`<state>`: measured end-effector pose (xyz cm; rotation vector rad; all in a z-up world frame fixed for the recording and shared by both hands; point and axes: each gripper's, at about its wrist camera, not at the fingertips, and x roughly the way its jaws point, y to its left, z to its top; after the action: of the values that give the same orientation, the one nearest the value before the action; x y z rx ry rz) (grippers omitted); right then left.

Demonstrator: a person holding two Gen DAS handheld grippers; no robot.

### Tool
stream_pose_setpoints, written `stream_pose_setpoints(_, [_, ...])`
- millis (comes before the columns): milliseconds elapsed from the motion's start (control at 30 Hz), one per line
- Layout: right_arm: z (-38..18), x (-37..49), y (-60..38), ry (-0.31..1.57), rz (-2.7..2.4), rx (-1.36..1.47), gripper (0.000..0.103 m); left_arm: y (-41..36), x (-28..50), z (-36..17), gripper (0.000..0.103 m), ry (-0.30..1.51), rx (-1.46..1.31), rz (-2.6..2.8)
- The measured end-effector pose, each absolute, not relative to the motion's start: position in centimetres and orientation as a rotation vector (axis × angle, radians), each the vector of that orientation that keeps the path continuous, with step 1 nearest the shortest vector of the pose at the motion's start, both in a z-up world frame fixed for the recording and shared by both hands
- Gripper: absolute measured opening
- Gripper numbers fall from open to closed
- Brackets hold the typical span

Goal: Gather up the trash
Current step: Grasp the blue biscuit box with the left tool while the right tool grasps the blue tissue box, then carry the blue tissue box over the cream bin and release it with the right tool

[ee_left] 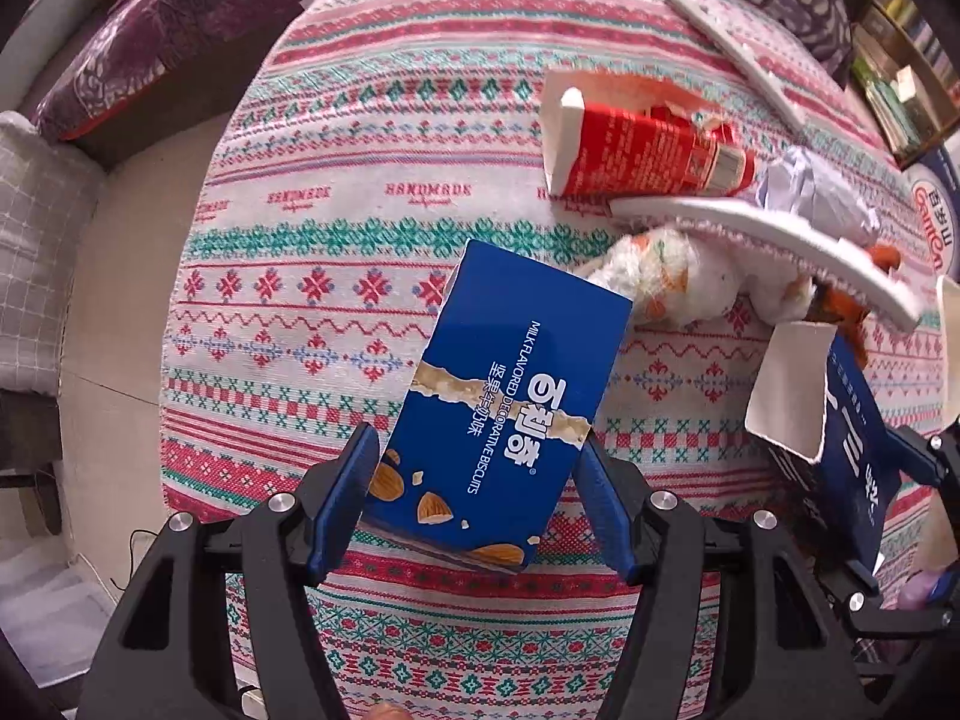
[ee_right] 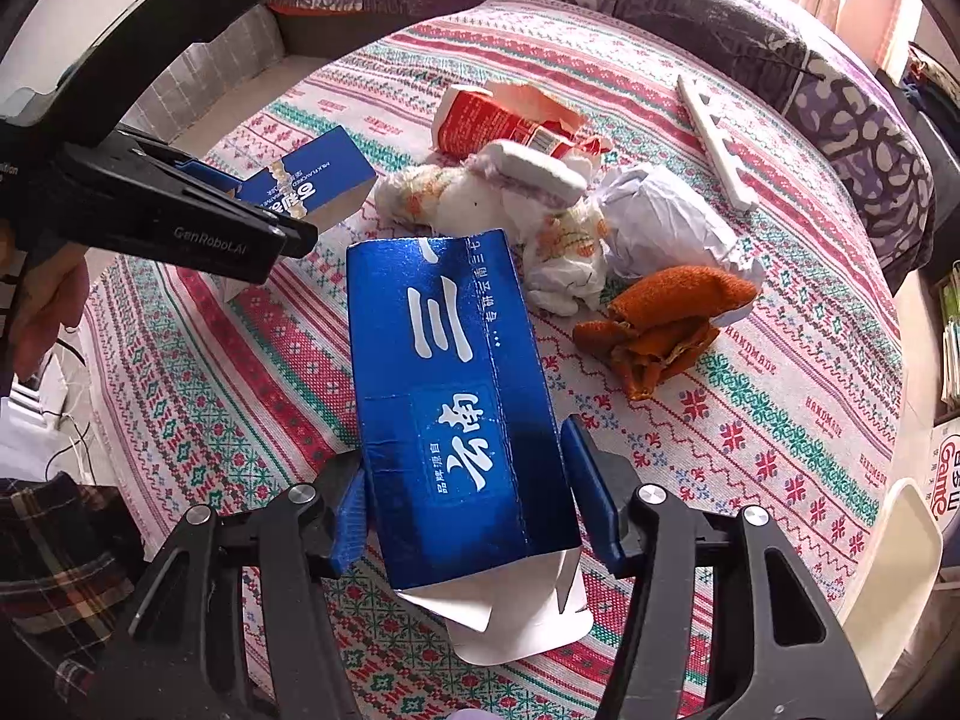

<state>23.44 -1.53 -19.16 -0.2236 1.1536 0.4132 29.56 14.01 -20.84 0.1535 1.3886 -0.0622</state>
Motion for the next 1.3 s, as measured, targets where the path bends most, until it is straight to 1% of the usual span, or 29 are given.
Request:
stream_pose_setpoints(200, [-15.1,22.6,-3.2,1.049,0.403,-0.158,0.054,14.3,29.3,-15.8,0.064,1.256,0.061,-0.021])
stream_pose_setpoints(267, [-13.7,22.3,-4.0,1.005,0.381,-0.142,0.053,14.9,29.4,-14.7,0.064,1.212,0.038,-0.006])
stream_pose_setpoints(533, [-9.3,22.0,-7.6,0.829,0.217,-0.055,0.053,12.6,29.1,-11.0,0.064,1.060,-0.003,0.071])
stream_pose_setpoints(1000, [-6.9,22.0,-14.4,0.700,-0.105,0.104,0.053,6.6,25.9,-6.1,0.064,0.765,-0.042,0.165])
stream_pose_setpoints(1300, [-6.5,21.7,-17.6,0.667,-0.212,0.147,0.053,2.9,24.5,-4.7,0.064,0.680,-0.050,0.124])
